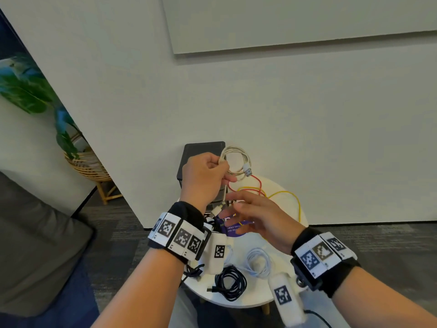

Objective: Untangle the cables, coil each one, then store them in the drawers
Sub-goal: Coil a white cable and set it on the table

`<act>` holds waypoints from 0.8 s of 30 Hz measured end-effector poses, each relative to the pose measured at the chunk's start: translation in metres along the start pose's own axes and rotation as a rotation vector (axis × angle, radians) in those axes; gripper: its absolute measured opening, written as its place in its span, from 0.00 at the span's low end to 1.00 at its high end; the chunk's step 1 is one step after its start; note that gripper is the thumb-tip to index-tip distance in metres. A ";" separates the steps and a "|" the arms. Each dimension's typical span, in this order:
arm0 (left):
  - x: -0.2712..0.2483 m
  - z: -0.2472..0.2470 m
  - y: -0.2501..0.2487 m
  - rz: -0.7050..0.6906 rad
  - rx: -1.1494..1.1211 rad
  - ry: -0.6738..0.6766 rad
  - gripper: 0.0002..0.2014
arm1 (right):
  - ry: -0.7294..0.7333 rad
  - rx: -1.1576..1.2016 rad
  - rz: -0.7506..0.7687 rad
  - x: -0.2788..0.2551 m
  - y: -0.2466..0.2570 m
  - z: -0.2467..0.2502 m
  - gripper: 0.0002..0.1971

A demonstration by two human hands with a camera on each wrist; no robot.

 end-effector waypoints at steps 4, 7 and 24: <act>-0.001 -0.001 0.000 0.028 -0.092 -0.028 0.05 | 0.033 0.076 0.058 0.007 0.013 -0.011 0.10; -0.003 -0.002 -0.001 0.043 -0.148 -0.039 0.04 | -0.003 0.124 0.050 0.011 0.020 -0.008 0.07; 0.008 -0.005 -0.006 -0.107 0.454 0.026 0.09 | -0.235 -1.607 0.504 0.000 0.091 0.020 0.08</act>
Point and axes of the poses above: each hand's wrist, its own x-axis towards the middle knuckle, its own z-axis out of the back of the hand, y = z × x, the point moved 10 cm from there along x, towards the middle knuckle, and after that the axes turned 2 degrees about -x, right-handed, at the moved point
